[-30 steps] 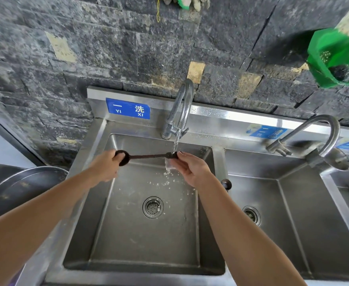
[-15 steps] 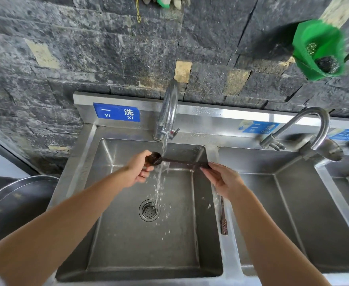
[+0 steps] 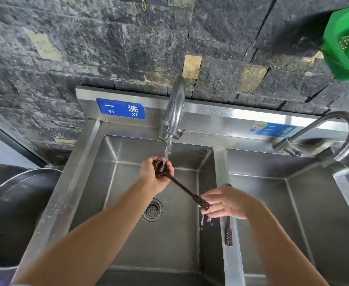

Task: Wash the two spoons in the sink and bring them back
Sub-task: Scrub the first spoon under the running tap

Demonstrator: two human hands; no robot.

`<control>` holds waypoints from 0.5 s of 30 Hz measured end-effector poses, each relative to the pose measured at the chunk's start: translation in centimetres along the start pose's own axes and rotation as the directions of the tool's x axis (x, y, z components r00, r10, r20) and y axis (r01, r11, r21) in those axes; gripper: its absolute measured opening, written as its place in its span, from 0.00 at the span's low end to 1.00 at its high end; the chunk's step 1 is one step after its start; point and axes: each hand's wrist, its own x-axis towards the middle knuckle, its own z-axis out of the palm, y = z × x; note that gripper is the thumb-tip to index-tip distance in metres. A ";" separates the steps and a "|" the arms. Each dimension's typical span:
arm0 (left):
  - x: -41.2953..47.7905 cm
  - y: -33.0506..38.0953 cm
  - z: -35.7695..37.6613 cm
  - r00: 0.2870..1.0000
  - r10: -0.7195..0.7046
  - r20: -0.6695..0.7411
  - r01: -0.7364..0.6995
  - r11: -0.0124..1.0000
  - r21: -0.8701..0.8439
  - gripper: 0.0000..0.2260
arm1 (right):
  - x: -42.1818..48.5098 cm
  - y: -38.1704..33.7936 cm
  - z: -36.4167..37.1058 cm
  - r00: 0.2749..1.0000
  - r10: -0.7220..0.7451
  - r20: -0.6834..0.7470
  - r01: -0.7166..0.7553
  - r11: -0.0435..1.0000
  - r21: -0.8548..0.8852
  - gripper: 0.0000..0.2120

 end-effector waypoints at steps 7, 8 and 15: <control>1.7 -0.6 0.4 1.000 0.029 0.005 -0.028 0.987 -0.159 0.06 | 6.0 -13.8 0.6 0.878 -0.124 -0.462 0.282 0.914 0.292 0.11; 1.9 -0.7 0.4 0.999 0.032 0.003 -0.031 0.979 -0.201 0.06 | 6.9 -15.0 1.2 0.886 -0.126 -0.446 0.275 0.918 0.287 0.16; 1.9 -1.0 0.9 0.999 0.050 0.010 -0.044 0.943 -0.329 0.08 | 11.7 -18.2 3.2 0.854 -0.092 -0.512 0.202 0.966 0.164 0.17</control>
